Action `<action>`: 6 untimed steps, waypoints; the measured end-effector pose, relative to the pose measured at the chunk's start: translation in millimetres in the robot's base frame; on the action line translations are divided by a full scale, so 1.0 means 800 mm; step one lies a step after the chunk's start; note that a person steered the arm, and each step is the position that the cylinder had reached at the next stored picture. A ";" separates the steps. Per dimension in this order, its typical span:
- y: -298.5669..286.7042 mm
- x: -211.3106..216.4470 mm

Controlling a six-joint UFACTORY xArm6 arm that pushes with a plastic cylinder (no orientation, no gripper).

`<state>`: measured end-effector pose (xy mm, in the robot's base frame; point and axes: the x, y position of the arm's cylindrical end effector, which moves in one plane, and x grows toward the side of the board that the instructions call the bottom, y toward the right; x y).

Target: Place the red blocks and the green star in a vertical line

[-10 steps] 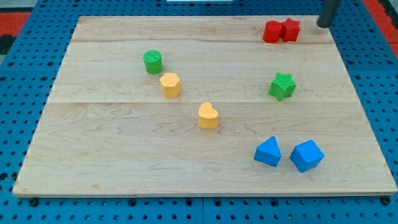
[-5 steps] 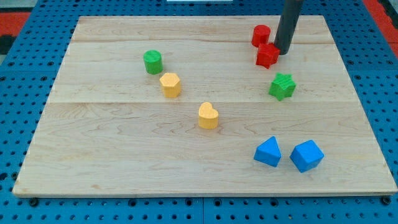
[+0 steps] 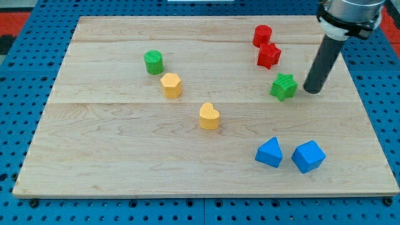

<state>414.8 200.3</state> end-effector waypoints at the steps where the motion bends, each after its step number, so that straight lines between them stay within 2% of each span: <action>1: -0.048 0.005; 2: -0.045 0.012; 4: -0.044 0.071; 6: -0.050 0.097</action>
<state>492.4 160.2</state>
